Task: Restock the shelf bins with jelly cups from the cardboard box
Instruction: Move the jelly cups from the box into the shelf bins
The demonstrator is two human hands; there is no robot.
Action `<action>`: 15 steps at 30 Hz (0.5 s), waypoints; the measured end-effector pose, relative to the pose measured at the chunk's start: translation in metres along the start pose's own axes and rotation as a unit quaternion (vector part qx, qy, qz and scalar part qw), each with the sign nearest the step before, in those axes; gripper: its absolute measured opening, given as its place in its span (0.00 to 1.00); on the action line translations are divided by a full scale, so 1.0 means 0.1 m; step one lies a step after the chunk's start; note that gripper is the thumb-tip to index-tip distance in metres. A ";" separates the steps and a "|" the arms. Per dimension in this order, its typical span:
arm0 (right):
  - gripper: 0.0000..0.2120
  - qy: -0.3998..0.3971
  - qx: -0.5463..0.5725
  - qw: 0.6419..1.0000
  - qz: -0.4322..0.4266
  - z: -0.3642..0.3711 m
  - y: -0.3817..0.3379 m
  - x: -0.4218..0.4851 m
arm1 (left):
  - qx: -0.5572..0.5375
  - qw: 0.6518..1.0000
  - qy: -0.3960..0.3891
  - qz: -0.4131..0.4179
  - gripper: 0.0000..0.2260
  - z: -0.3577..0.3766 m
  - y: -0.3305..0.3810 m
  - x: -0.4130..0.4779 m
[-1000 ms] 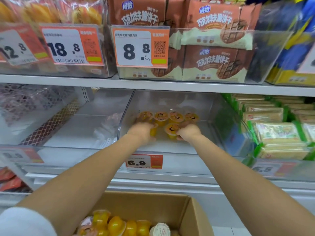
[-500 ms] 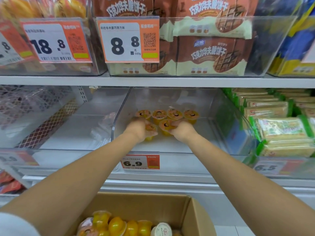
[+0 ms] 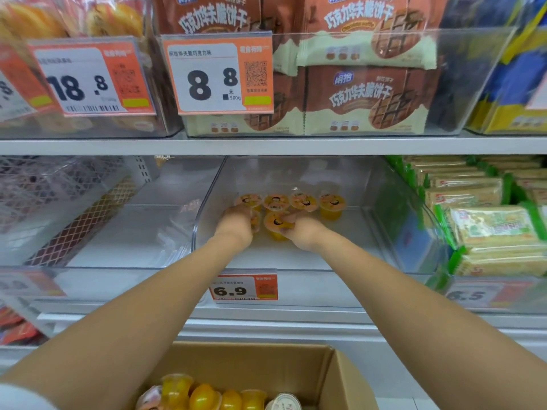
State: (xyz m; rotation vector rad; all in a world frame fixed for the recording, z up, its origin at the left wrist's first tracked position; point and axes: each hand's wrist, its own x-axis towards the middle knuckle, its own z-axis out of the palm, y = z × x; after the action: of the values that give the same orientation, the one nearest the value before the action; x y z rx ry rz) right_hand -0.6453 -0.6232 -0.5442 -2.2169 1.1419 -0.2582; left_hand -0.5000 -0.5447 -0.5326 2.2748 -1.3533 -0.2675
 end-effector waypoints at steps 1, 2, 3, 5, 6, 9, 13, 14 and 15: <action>0.21 -0.006 -0.004 1.000 -0.002 0.02 -0.02 0.02 | 0.008 1.000 -0.015 0.000 0.04 -0.04 0.02 -0.05; 0.21 -0.011 0.003 1.000 -0.002 0.04 -0.05 0.03 | 0.019 1.000 -0.020 0.012 0.03 -0.05 0.01 -0.06; 0.21 -0.012 0.012 1.000 -0.003 0.05 -0.07 0.02 | 0.023 0.999 -0.024 0.020 0.06 -0.08 0.01 -0.10; 0.22 -0.016 0.008 1.000 -0.014 0.05 -0.12 0.01 | 0.037 0.997 -0.038 0.047 0.11 -0.14 0.02 -0.20; 0.23 -0.020 -0.011 0.999 -0.022 0.03 -0.12 -0.03 | 0.038 0.997 -0.040 0.063 0.12 -0.18 0.03 -0.26; 0.22 0.019 -0.098 0.995 -0.025 -0.10 -0.13 -0.23 | 0.011 0.998 -0.032 0.059 0.12 -0.29 0.07 -0.46; 0.10 0.191 -0.099 0.975 -0.054 -0.22 -0.34 -0.79 | -0.040 0.998 0.021 0.053 0.04 -0.51 0.24 -0.93; 0.07 0.223 -0.099 0.967 -0.070 -0.21 -0.44 -0.97 | -0.059 0.997 0.027 0.050 0.06 -0.56 0.27 -1.08; 0.04 0.250 -0.098 0.959 -0.087 -0.16 -0.52 -1.14 | -0.074 0.996 0.035 0.047 0.05 -0.60 0.29 -1.25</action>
State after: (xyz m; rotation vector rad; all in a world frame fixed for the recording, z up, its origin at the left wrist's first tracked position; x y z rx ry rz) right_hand -0.6872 -0.5182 -0.4877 -2.5116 1.2687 -0.8523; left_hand -0.5597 -0.4300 -0.4757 2.0736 -1.3540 -0.2472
